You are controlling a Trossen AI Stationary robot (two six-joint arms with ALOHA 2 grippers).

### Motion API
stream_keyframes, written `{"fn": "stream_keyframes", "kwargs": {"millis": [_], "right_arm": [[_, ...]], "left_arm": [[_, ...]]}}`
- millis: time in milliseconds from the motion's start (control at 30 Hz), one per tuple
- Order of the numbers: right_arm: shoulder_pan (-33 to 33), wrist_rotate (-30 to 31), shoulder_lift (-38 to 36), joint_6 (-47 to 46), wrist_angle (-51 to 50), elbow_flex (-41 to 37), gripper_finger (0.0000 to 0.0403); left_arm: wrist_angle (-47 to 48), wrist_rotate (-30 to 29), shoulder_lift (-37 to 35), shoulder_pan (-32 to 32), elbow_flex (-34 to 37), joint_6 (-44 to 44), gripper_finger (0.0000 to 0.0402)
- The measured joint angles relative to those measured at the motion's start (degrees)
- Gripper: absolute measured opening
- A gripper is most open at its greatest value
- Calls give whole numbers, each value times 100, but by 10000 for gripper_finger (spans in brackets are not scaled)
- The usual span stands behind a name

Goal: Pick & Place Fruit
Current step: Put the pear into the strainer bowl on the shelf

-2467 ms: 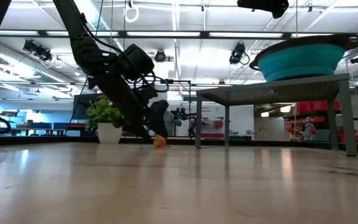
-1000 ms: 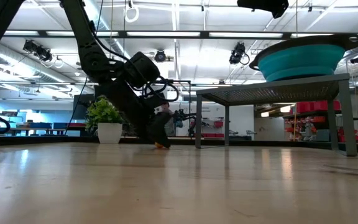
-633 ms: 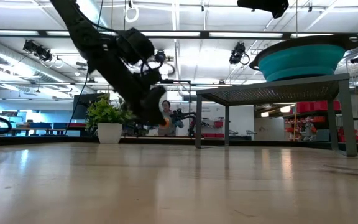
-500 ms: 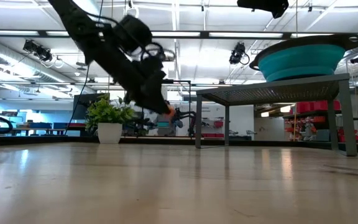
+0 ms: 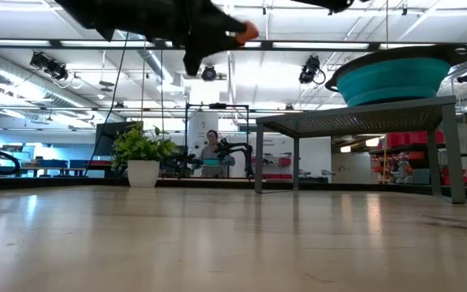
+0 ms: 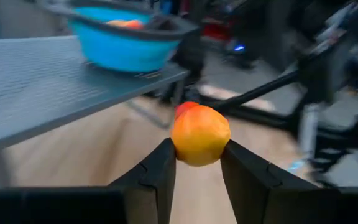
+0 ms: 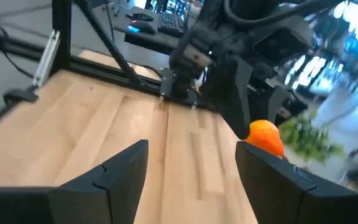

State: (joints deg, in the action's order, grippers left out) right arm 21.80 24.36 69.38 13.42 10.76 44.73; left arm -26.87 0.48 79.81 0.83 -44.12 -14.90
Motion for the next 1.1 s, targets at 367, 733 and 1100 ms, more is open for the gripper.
{"fn": "stream_keyframes", "kwargs": {"millis": [367,733,1100], "right_arm": [[87,802,765,1866,1564,-2,252],[47,867,941,2502,1883,-2,252],[-11,859,940,2864,2040,-2,258]], "left_arm": [[-216,40,-11,-235,-2,-305,127],[-744,-23,83,-434,-3,-395,127],[-1040,-110,88,-651,-4,-484,127]]}}
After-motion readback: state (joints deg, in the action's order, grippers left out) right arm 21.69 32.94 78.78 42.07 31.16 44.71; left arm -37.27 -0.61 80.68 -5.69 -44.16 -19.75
